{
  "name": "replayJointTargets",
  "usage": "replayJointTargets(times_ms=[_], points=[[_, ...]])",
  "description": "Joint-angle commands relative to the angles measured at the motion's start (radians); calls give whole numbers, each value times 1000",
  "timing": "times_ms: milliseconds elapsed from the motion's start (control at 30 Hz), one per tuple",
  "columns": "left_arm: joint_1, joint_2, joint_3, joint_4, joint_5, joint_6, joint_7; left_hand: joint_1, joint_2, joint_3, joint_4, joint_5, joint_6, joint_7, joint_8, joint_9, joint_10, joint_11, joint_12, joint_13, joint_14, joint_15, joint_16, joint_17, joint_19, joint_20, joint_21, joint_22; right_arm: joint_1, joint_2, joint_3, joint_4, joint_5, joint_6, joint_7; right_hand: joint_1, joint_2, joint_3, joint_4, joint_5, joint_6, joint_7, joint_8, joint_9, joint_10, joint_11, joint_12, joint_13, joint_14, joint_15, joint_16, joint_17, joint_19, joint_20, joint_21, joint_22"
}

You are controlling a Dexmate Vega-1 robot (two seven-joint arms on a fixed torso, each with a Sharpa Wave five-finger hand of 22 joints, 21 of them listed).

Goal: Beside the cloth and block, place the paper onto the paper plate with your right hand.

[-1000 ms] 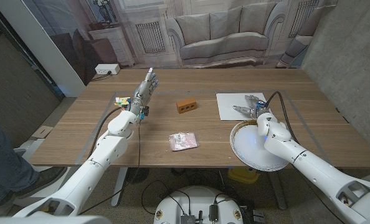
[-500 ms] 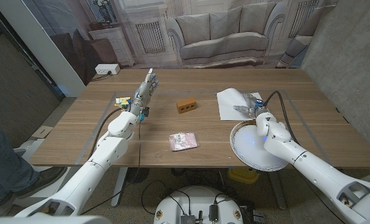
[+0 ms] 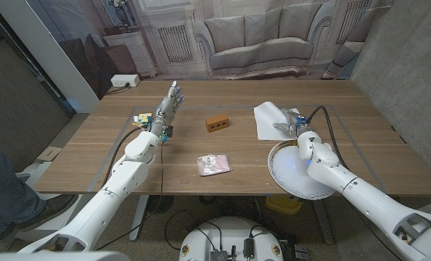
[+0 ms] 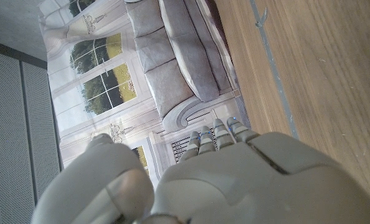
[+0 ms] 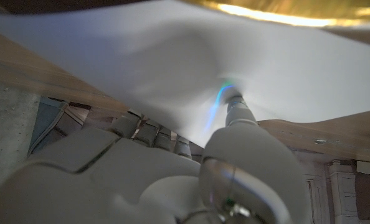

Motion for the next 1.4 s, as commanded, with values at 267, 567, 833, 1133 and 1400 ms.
replayJointTargets(times_ms=[267,567,833,1133,1400], points=[[8,6,2,-12,-6,-6,4,3,7,-6,2,7,9,2,1,5,-7,-9,-2,2,-8,-1,-1,5,-7,0,0,5,-21,-18,20,-65,-14,21,-9,21,13,7,-4,-6,28,0,8,3,32,-3,11,3,29,-36,6,4,26,-28,6,6],[5,2,7,-2,-9,-14,-2,4,8,-8,2,7,9,1,0,5,-7,-10,-2,2,-8,-2,-1,5,-7,1,0,5,-27,-22,24,-107,-29,21,2,31,19,9,-3,-11,56,18,14,3,62,-4,16,2,49,-37,4,5,35,-32,4,6],[0,-4,8,13,-12,-21,-8,5,9,-10,2,7,8,0,0,5,-7,-9,-2,2,-8,-1,-1,5,-7,1,0,5,-30,-18,22,-119,-48,35,-11,51,28,17,-8,-15,68,20,14,3,80,-8,17,2,72,-48,5,4,48,-41,4,6],[-6,-6,4,23,-12,-24,-12,5,11,-12,2,7,8,2,0,5,-6,-7,-2,2,-8,0,-1,5,-7,1,0,5,-31,-12,29,-131,-53,59,-27,66,39,23,-9,-18,82,24,16,4,94,-11,18,2,78,-54,1,5,53,-49,3,7],[-12,-8,3,27,-10,-23,-15,6,11,-13,2,7,8,0,0,5,-7,-8,-2,2,-8,-1,-1,5,-8,2,0,5,-35,-10,36,-154,-60,70,-28,99,57,38,-15,-24,98,21,16,4,106,-22,16,2,88,-66,-3,5,56,-59,-1,7]])
